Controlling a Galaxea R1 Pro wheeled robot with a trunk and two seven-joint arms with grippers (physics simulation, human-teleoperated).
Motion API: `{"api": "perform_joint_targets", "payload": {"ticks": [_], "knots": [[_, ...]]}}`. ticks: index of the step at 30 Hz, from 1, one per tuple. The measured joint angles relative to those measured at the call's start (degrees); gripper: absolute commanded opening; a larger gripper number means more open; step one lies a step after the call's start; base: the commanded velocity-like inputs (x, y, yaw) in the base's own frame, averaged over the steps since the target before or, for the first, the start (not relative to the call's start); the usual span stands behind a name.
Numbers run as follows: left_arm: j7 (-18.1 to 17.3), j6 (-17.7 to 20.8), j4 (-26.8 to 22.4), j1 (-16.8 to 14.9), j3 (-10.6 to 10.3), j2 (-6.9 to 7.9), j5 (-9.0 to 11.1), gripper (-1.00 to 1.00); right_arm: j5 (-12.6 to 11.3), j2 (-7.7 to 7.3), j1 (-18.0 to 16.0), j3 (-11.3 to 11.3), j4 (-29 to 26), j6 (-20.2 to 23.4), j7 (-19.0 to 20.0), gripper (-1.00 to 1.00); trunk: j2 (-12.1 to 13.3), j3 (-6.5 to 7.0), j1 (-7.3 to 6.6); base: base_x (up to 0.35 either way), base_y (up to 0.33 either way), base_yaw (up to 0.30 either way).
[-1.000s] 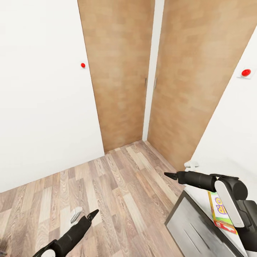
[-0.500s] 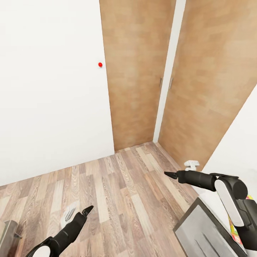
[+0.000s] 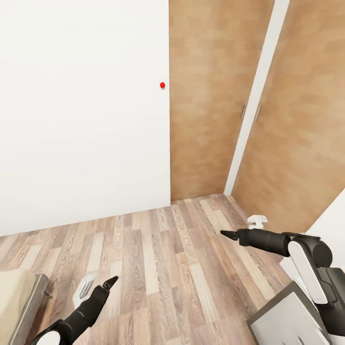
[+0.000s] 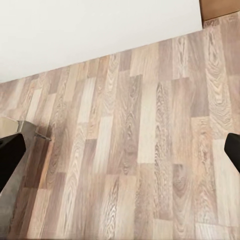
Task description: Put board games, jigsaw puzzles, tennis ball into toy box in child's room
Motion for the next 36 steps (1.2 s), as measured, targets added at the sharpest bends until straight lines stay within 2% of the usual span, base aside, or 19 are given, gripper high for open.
{"api": "perform_joint_targets", "payload": {"ticks": [9, 14, 15, 18, 19, 22, 23, 25, 26, 29, 30, 33, 34, 36], "knots": [[-0.17, 1.51, -0.54, 0.04, 0.07, 0.05, 0.29, 1.00, 0.00, 0.04, 0.00, 0.04, 0.11, 0.00, 0.00, 1.00, -3.62, -1.62, 1.98, 0.000, 0.000, 0.295], [-1.23, 6.53, -2.58, 0.28, 0.79, 0.08, 0.84, 1.00, 0.04, 0.37, -0.21, 0.10, 1.84, -0.01, -0.09, 1.00, -5.63, -2.57, 3.08, 0.000, 0.000, 0.283], [-1.24, 6.58, -2.60, 0.28, 0.80, 0.08, 0.84, 1.00, 0.00, 0.38, -0.22, 0.10, 1.86, 0.00, -0.09, 1.00, -6.03, -2.77, 3.30, 0.000, 0.000, 0.259], [-1.56, 10.13, -3.33, -1.30, 3.34, 0.20, 2.26, 1.00, 0.03, 2.47, -1.55, 0.74, 6.12, 0.00, -0.72, 1.00, -7.23, -3.40, 3.96, 0.000, 0.000, 0.230], [-1.55, 10.17, -3.33, -1.32, 3.37, 0.20, 2.26, 1.00, 0.03, 2.50, -1.58, 0.75, 6.18, 0.00, -0.73, 1.00, -7.64, -3.61, 4.18, 0.000, 0.000, 0.207], [0.48, 13.34, -3.73, -5.83, 5.16, 0.27, 4.54, 1.00, 0.19, 6.08, -4.08, 2.40, 14.04, 0.08, -3.48, 1.00, -8.84, -4.25, 4.86, 0.000, 0.000, 0.175], [0.52, 13.40, -3.73, -5.90, 5.18, 0.27, 4.49, 1.00, 0.17, 6.12, -4.12, 2.42, 14.15, 0.08, -3.53, 1.00, -9.24, -4.47, 5.06, 0.000, 0.000, 0.150], [4.59, 15.41, -3.63, -9.84, 5.82, 0.14, 6.28, 1.00, 0.39, 8.30, -6.22, 3.57, 20.09, 0.09, -6.24, 1.00, -10.04, -4.90, 5.53, 0.000, 0.000, 0.130], [4.68, 15.46, -3.63, -9.94, 5.83, 0.14, 6.23, 1.00, 0.37, 8.34, -6.27, 3.58, 20.19, 0.09, -6.28, 1.00, -10.45, -5.12, 5.72, 0.000, 0.000, 0.108], [14.37, 17.37, -2.98, -16.68, 5.92, -0.38, 8.51, 1.00, 0.66, 10.16, -8.78, 4.64, 26.20, 0.09, -9.11, 1.00, -11.65, -5.75, 6.39, 0.000, 0.000, 0.075], [14.50, 17.43, -2.97, -16.79, 5.91, -0.39, 8.44, 1.00, 0.65, 10.17, -8.81, 4.65, 26.26, 0.09, -9.13, 1.00, -12.05, -5.97, 6.60, 0.000, 0.000, 0.055], [25.20, 18.49, -2.00, -22.90, 4.42, -1.16, 9.91, 1.00, 0.80, 10.73, -10.16, 5.01, 28.72, 0.09, -10.50, 1.00, -13.25, -6.60, 7.26, 0.000, 0.000, 0.038], [25.32, 18.55, -1.99, -22.99, 4.40, -1.16, 9.85, 1.00, 0.79, 10.73, -10.17, 5.01, 28.74, 0.09, -10.52, 1.00, -13.66, -6.82, 7.48, 0.000, 0.000, 0.028], [31.51, 19.07, -1.68, -26.40, 3.31, -1.41, 10.89, 1.00, 0.85, 10.53, -10.63, 5.04, 28.81, 0.08, -11.02, 1.00, -14.46, -7.25, 7.92, 0.000, 0.000, 0.020]]}}
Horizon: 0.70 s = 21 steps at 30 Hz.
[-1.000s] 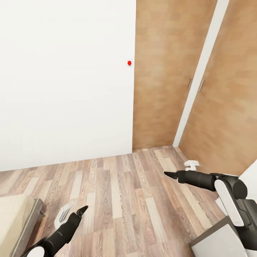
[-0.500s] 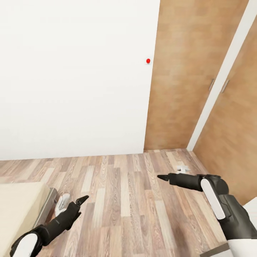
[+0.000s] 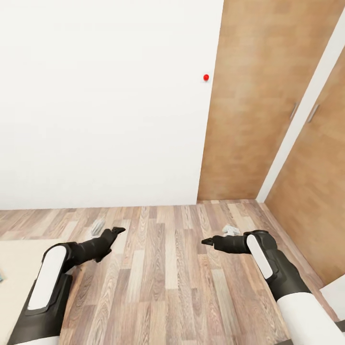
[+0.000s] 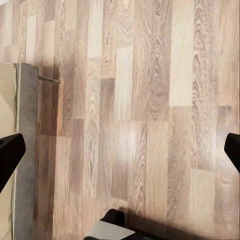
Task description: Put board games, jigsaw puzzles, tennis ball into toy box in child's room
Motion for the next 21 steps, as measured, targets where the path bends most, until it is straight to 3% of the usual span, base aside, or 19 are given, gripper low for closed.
{"api": "perform_joint_targets", "payload": {"ticks": [3, 6, 14, 21], "knots": [[6.26, 0.50, 0.46, -3.64, -1.42, -0.13, 2.41, 1.00, -0.04, -0.72, -0.13, 0.03, -1.73, 0.00, -0.41, 1.00, -1.21, -0.61, 0.66, 0.000, 0.000, 0.012], [9.59, 0.75, 1.12, -5.75, -2.79, 0.00, 4.50, 1.00, -0.20, -1.88, 0.17, 0.07, -4.83, -0.01, -0.55, 1.00, -2.41, -1.18, 1.32, 0.000, 0.000, 0.006], [12.24, 1.09, 2.43, -9.81, -4.24, 0.51, 6.75, 1.00, -0.39, -4.12, 2.55, 0.05, -10.67, 0.00, 2.55, 1.00, -5.63, -2.66, 3.08, 0.000, 0.000, 0.003], [12.96, 1.58, 11.22, -13.16, -4.35, 0.73, 8.53, 1.00, -0.24, -4.87, 3.68, 0.05, -13.45, 0.01, 6.78, 1.00, -8.43, -3.92, 4.62, 0.000, 0.000, 0.000]]}}
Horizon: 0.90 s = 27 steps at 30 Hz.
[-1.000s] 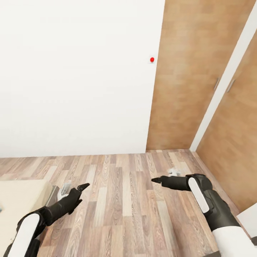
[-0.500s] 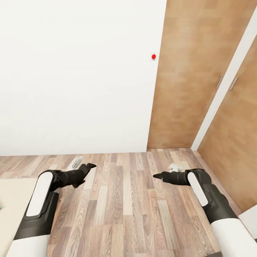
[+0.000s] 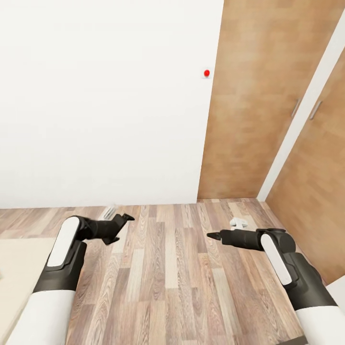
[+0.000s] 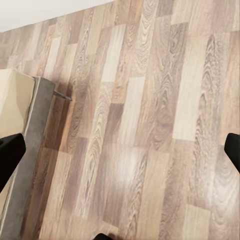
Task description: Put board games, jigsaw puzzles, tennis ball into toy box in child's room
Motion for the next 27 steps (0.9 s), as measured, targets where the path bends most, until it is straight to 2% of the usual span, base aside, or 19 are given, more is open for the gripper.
{"api": "perform_joint_targets", "payload": {"ticks": [4, 10, 15, 21, 27], "knots": [[-0.08, 0.08, 3.06, -0.67, 0.06, 0.21, 0.49, 1.00, 0.15, -0.01, 0.30, 0.03, -0.38, 0.00, 0.76, 1.00, -1.61, -0.72, 0.88, 0.000, 0.000, 0.000], [-0.34, 0.49, 4.59, -0.76, -0.17, 0.63, 0.99, 1.00, 0.25, 0.16, 0.49, 0.35, -0.70, 0.00, 1.00, 1.00, -1.62, -0.73, 0.88, 0.000, 0.000, 0.000], [-0.80, 1.59, 3.55, 0.03, -0.19, 0.93, 1.85, 1.00, 0.29, 0.19, 0.55, 0.42, -0.94, 0.00, 1.11, 1.00, -1.62, -0.73, 0.88, 0.000, 0.000, 0.000], [-1.56, 2.91, 1.41, 2.78, 0.12, 1.34, 2.42, 1.00, 0.31, 0.21, 0.59, 0.66, -1.14, 0.01, 1.20, 1.00, -1.62, -0.73, 0.89, 0.006, 0.000, 0.000], [-2.07, 3.58, -0.72, 4.71, 0.30, 3.05, 2.77, 1.00, 0.31, 0.29, 0.61, 0.82, -1.20, 0.01, 1.16, 1.00, -1.63, -0.73, 0.86, 0.128, 0.000, 0.000]]}}
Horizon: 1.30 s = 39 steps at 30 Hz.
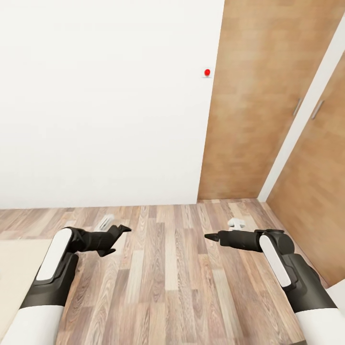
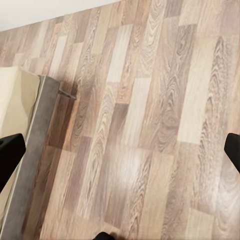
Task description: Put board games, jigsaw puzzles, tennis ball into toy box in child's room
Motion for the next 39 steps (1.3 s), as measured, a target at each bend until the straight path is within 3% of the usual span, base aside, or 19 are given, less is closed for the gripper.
{"api": "perform_joint_targets", "payload": {"ticks": [16, 32, 39], "knots": [[-0.21, 0.28, -1.10, 0.92, -0.05, 1.18, 0.15, 1.00, -0.14, 0.06, -0.07, 0.21, 0.51, 0.00, 0.15, 1.00, 0.00, 0.00, -0.01, 0.289, 0.000, 0.010], [-0.18, 0.37, -1.19, 1.06, -0.17, 1.30, -0.22, 1.00, -0.09, 0.06, 0.00, 0.16, 0.38, 0.00, 0.04, 1.00, 0.00, 0.00, -0.01, 0.334, 0.000, 0.009], [-0.18, 0.33, -1.21, 1.08, -0.17, 1.31, -0.26, 1.00, 0.01, 0.11, -0.11, 0.17, 0.41, 0.00, -0.11, 1.00, 0.00, 0.00, -0.01, 0.338, 0.000, 0.176]]}}
